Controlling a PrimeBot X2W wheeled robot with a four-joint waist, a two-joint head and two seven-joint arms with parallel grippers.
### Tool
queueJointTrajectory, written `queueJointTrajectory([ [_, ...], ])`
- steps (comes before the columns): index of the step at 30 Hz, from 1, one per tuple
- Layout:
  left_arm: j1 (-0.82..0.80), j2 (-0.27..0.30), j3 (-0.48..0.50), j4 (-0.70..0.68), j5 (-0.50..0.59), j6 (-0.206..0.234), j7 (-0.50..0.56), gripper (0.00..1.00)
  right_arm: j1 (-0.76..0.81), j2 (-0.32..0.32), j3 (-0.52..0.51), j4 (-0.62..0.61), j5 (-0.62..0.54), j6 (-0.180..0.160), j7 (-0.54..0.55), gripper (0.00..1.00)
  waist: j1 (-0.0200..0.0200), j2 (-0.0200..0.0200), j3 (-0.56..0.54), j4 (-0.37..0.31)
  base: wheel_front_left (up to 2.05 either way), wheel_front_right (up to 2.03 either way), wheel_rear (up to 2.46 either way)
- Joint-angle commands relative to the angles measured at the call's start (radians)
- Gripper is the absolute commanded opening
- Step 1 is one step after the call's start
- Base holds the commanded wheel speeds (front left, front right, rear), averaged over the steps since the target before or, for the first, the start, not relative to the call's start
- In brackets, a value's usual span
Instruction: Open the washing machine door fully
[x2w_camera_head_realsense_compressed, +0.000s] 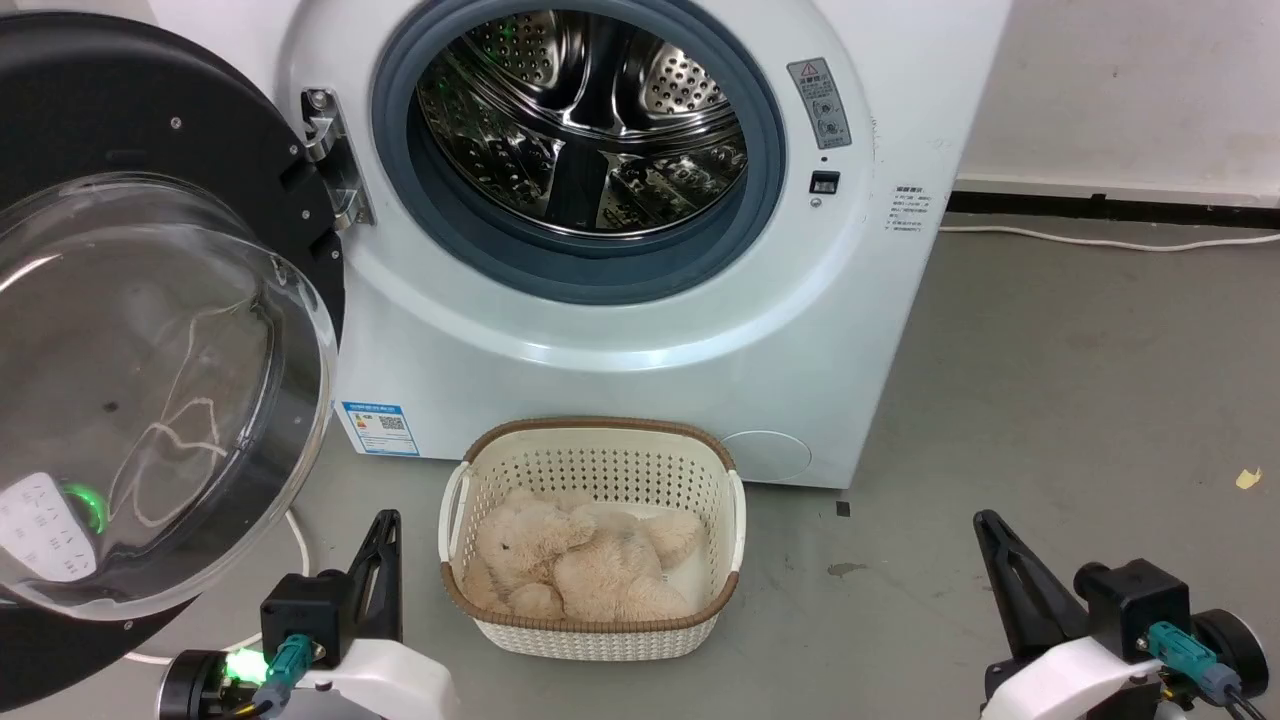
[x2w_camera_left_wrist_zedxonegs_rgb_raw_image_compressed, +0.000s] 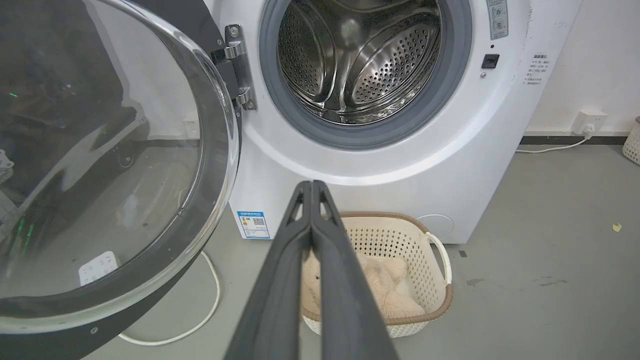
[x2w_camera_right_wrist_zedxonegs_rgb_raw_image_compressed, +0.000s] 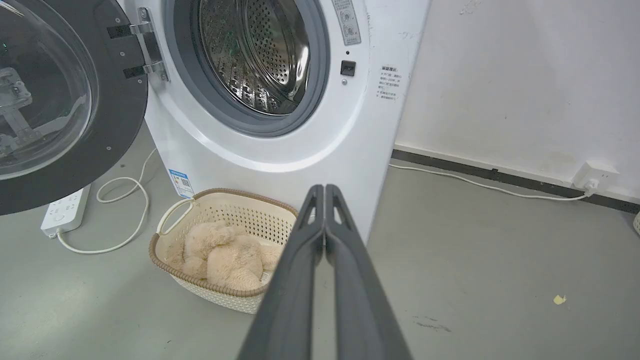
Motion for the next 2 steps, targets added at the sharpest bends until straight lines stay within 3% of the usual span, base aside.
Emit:
queueJointTrajectory([
  [1, -0.016, -0.008, 0.008, -0.005, 0.010, -0.006, 0.007, 0.00, -0.020, 0.003, 0.003, -0.006, -0.011, 0.001, 0.008, 0.00, 0.0001, -0.0001, 0.001, 0.000, 0.00, 0.00, 0.00],
  [2, -0.016, -0.009, 0.010, -0.005, 0.012, -0.008, 0.009, 0.00, -0.021, 0.003, 0.003, -0.006, -0.012, 0.001, 0.010, 0.00, 0.0001, -0.0001, 0.001, -0.001, 0.00, 0.00, 0.00],
])
